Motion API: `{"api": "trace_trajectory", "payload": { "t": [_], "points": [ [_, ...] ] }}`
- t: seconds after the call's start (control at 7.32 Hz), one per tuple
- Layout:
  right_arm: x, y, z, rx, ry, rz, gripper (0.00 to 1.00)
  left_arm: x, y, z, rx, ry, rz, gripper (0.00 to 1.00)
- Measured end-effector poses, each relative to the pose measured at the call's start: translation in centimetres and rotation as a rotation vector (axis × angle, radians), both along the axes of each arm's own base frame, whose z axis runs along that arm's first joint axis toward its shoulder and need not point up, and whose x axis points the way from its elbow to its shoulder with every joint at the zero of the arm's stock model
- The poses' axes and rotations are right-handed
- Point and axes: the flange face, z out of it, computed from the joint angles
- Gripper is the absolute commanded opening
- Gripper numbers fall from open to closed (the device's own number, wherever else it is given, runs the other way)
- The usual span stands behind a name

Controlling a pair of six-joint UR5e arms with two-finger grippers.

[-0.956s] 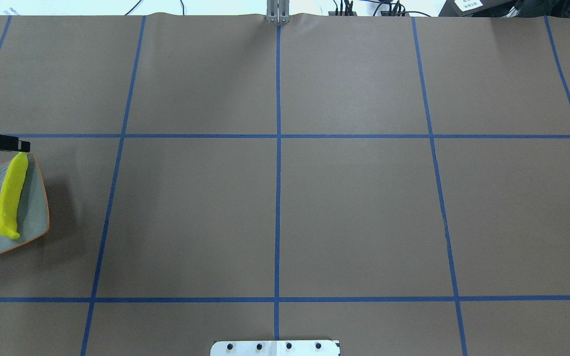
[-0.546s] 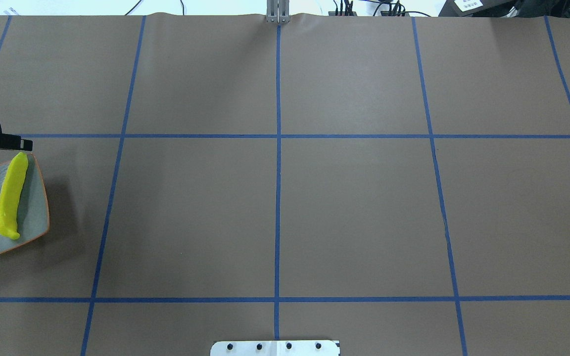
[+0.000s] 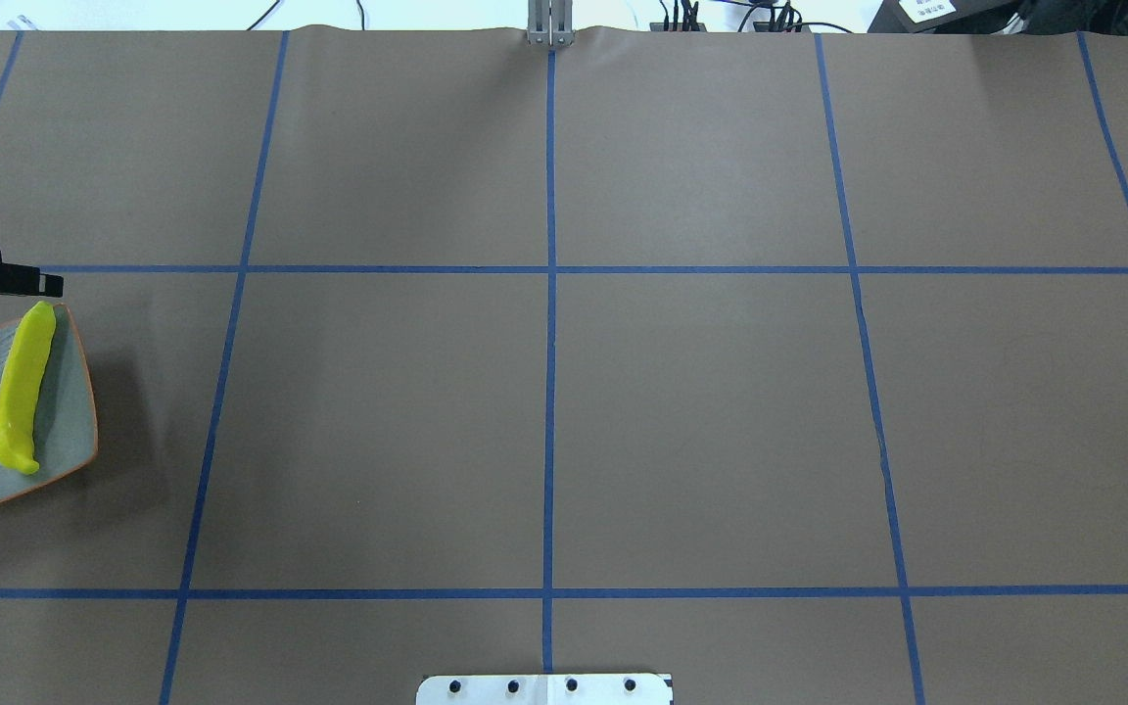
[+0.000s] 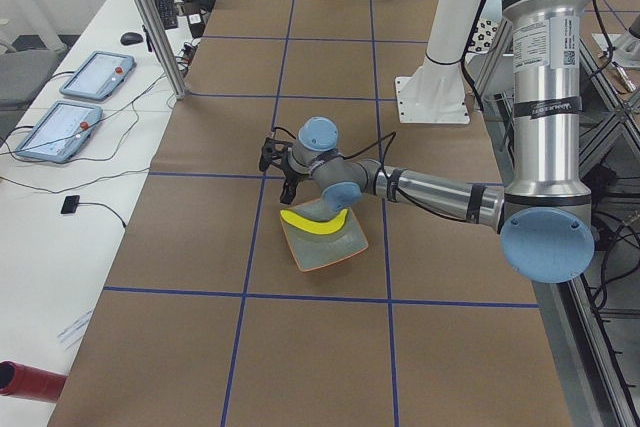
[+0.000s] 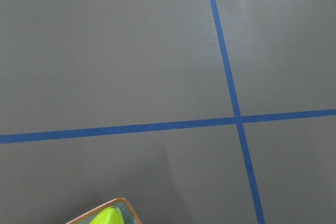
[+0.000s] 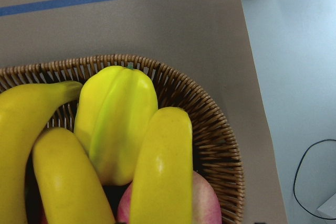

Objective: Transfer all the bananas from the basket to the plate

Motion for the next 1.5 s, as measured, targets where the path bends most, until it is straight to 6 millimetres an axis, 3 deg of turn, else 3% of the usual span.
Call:
{"api": "trace_trajectory", "payload": {
  "t": [0.55,0.82,0.96,1.09,1.23,1.5],
  "points": [
    [-0.5,-0.4,-0.2,-0.025,-0.011,0.021,0.77,-0.1,0.0,0.0,0.005,-0.004,-0.009,1.0],
    [-1.0,-0.7,-0.3,-0.032,-0.023,0.022,0.69,-0.1,-0.1,-0.1,0.007,-0.003,-0.009,1.0],
    [-1.3,-0.9,-0.3,-0.035,-0.028,0.022,0.47,0.0,-0.1,-0.1,0.008,-0.002,-0.009,1.0],
    [-1.4,-1.0,-0.4,-0.036,-0.03,0.022,0.12,0.0,-0.2,-0.2,0.009,-0.002,-0.009,1.0],
    [-1.5,-1.1,-0.5,-0.034,-0.03,0.022,0.0,0.0,-0.2,-0.2,0.009,-0.002,-0.009,1.0],
    [-1.4,-1.5,-1.2,-0.011,-0.02,0.021,0.0,0.0,-0.2,-0.2,0.009,-0.002,-0.009,1.0]
  ]
}}
